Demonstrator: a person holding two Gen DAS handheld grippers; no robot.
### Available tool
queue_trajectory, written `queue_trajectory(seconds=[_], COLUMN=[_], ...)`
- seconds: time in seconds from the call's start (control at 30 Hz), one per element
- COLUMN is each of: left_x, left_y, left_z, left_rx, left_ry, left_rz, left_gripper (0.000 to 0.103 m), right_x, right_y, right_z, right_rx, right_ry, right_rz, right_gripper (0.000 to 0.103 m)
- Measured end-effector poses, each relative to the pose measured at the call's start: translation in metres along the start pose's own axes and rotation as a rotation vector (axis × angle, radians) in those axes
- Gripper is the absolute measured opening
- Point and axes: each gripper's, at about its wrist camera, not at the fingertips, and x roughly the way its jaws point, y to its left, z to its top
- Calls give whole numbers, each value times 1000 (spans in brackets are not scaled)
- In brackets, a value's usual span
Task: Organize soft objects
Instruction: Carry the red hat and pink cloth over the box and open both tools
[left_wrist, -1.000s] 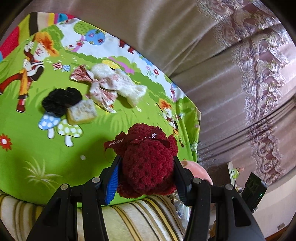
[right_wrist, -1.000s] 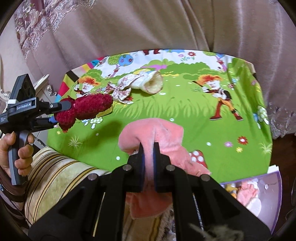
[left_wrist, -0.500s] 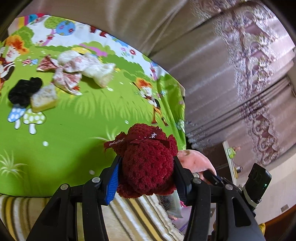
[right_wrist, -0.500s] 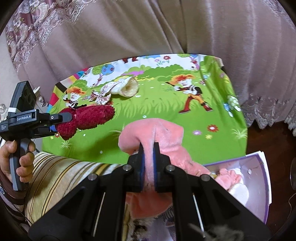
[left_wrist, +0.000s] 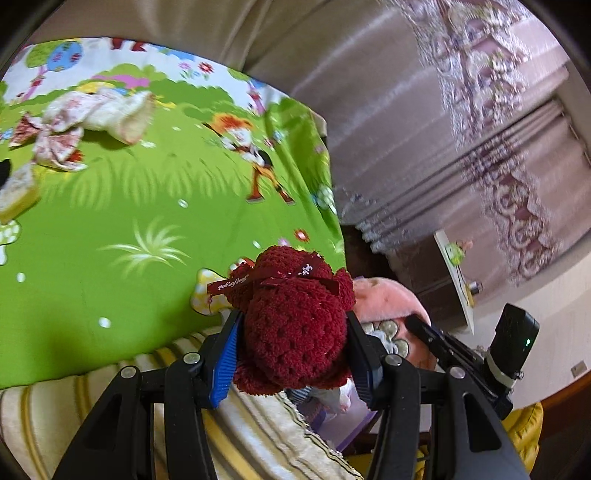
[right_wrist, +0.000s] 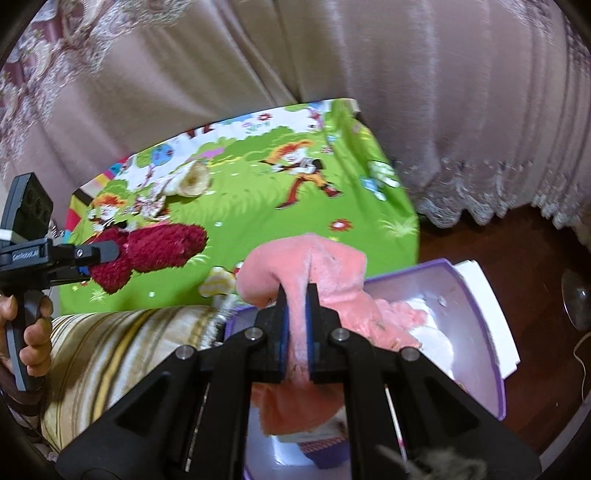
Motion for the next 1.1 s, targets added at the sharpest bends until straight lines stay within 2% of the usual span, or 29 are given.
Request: queue_trajectory(seconds=[0.5,0.73,0.9,1.0,1.07,1.1], left_x=[56,79,99,110,118,123], left_y=[-57,-83,-102,-113,-118,-118], left_z=[-20,-25,-30,-34,-36,-37], left_rx=[112,175,223,260,273,270], left_ry=[128,168,201,232,257,270], left_rz=[-21,-27,-32,-66,-88,-86], left_gripper=[53,53,53,57,63,64], right_x=[-19,-23,-22,-22,-24,-25], right_y=[-74,-99,-103,-105,-106,-106], right_z=[-24,-33,-36,-36,-37,-37], right_rx=[143,213,227,233,237,237], right_ry=[-7,8,25,30,28,23], right_rz=[-194,-262,-273,-275,-291,-299], right_gripper=[10,10,13,27,69,76])
